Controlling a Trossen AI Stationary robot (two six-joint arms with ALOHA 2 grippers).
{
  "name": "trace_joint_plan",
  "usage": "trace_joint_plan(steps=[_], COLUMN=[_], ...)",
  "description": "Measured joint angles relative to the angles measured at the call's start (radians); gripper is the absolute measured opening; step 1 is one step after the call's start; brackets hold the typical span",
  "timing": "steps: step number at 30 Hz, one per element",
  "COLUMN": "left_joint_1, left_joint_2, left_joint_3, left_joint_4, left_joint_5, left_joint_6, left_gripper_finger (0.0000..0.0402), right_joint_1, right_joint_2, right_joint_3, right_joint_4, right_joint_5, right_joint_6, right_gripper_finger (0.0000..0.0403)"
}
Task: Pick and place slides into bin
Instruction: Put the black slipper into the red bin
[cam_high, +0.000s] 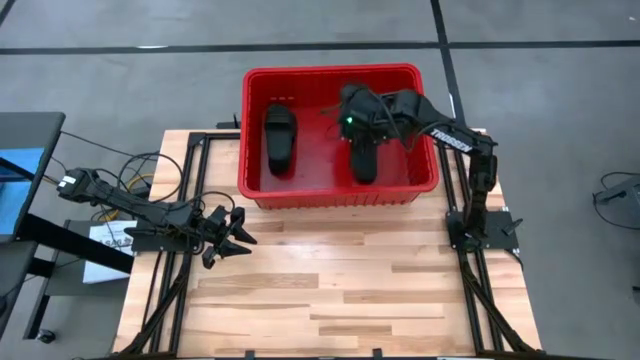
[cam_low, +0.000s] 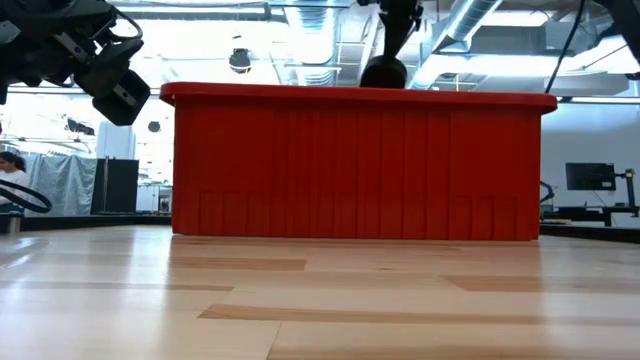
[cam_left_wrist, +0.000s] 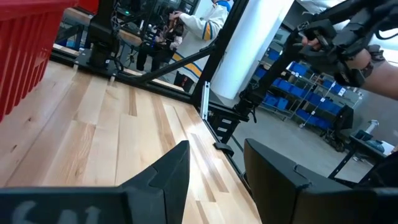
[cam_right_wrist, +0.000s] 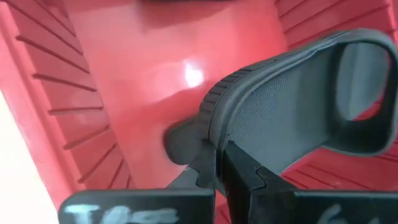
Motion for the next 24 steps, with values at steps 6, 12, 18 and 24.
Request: trace_joint_plan(steps=[6,12,18,24], left_joint_1=[0.000,0.000,0.000,0.000], left_joint_2=[0.000,0.000,0.000,0.000], left_joint_3=[0.000,0.000,0.000,0.000], left_joint_4=[0.000,0.001,0.001,0.001], left_joint_5=[-0.001,-0.001,-0.002,-0.002], left_joint_6=[0.000,0.002,0.009,0.009], left_gripper_finger=[0.0142,0.0142,0.0142,0.0142], right_joint_1=[-0.067,-0.112,-0.136,-0.157], right_joint_2=[0.000,0.009,0.015,0.017], right_joint_3=[0.000,0.000,-0.034,-0.137], right_joint_4=[0.000,-0.001,0.001,0.001], right_joint_5=[-0.036,-0.101,-0.144,-0.163], right_joint_6=[-0.039,-0.102,-0.148,-0.160], right_gripper_finger=[0.0000,0.0000,0.0000,0.0000])
